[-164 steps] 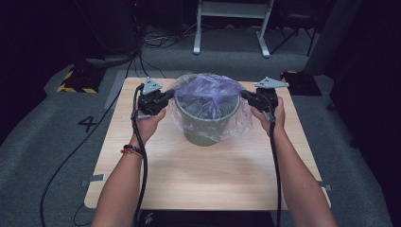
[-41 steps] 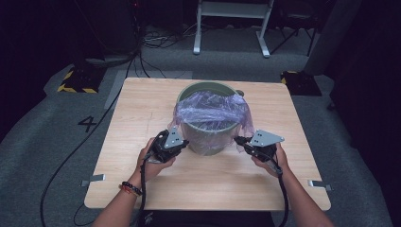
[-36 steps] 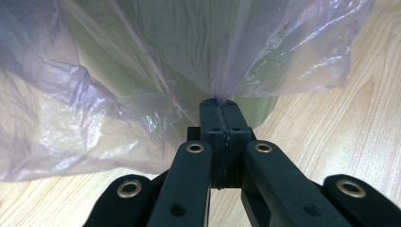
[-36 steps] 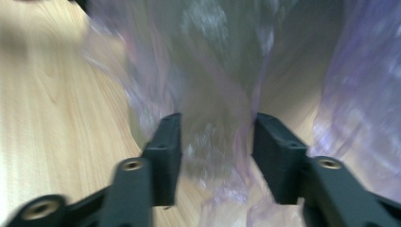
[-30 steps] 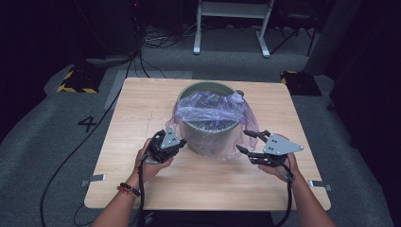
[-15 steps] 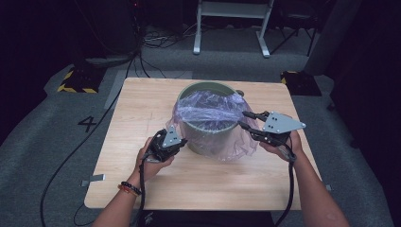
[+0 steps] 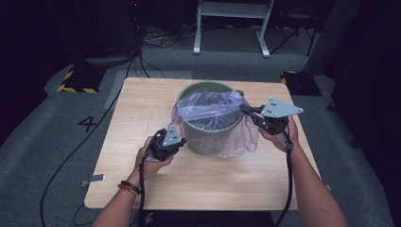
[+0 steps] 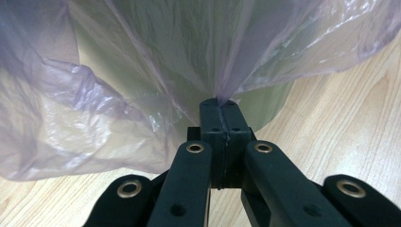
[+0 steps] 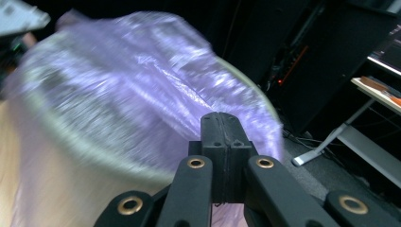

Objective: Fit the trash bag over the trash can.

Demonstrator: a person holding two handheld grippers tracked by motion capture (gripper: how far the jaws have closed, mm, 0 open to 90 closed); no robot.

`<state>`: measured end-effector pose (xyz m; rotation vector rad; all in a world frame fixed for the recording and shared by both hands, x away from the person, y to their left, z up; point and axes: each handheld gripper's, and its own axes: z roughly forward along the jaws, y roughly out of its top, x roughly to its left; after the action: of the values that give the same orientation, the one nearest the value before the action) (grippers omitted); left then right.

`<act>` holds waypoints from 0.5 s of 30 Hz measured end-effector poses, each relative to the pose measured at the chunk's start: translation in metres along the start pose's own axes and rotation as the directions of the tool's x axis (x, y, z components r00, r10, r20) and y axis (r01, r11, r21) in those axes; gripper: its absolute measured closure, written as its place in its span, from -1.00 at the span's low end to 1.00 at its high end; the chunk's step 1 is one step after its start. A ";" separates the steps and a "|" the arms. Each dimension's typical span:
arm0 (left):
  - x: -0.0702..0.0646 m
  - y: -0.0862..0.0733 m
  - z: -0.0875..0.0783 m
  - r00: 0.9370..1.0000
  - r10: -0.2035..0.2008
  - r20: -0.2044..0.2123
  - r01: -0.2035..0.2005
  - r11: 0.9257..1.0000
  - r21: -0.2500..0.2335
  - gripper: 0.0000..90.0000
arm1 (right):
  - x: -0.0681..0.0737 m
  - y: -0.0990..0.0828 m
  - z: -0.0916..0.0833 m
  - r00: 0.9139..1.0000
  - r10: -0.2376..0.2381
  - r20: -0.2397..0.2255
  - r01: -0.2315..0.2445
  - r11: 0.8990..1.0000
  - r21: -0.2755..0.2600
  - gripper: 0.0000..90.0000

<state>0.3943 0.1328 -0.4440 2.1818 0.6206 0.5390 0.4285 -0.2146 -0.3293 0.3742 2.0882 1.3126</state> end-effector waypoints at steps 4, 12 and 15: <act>0.002 -0.002 0.000 1.000 0.005 0.000 -0.005 1.000 0.008 1.00 | -0.016 0.005 0.011 0.998 0.045 0.054 -0.045 0.999 0.006 1.00; 0.006 -0.008 0.001 1.000 -0.008 0.019 0.007 1.000 0.025 1.00 | -0.050 0.006 0.048 0.986 0.079 0.147 -0.096 0.989 0.109 1.00; 0.006 -0.010 0.000 1.000 -0.007 0.023 0.007 1.000 0.028 1.00 | -0.056 0.001 0.061 0.984 0.095 0.148 -0.117 0.982 0.146 1.00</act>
<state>0.3971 0.1419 -0.4506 2.2077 0.6268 0.5041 0.5103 -0.2015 -0.3266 0.6352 2.0804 1.1511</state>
